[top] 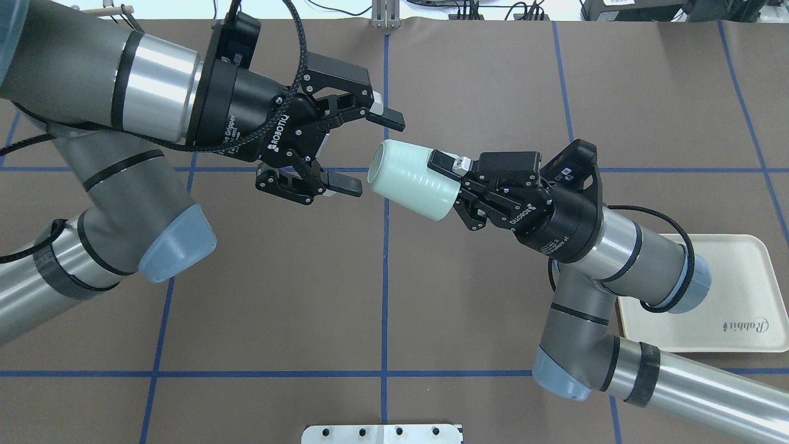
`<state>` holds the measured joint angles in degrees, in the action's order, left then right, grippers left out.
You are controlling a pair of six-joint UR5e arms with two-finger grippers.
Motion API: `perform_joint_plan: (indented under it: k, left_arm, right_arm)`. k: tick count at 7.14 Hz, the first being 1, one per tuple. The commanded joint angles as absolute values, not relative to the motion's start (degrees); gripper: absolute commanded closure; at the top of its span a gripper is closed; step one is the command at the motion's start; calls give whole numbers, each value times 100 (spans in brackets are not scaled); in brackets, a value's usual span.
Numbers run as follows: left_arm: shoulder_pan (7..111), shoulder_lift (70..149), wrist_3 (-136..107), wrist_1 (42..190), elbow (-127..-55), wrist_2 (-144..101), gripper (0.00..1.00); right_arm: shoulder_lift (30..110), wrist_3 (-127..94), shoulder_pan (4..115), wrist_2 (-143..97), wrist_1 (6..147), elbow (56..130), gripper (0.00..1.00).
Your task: Left arm grabs green cup and hands to right arm on tray
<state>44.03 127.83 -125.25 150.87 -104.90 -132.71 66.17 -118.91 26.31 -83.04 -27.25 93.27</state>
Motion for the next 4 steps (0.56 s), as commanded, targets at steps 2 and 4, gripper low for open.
perform_joint_plan:
  k: [2,4]
  left_arm:
    - [4517,12701,-12263,15029,-10512,-13324,0]
    - [4876,12438,-11623,15012,-10477,-13394,0]
  right_arm:
    - [6688,-11900,3056,-8628,-1665,9352,100]
    - [6688,-11909,3759,-9708,-847,9360,100]
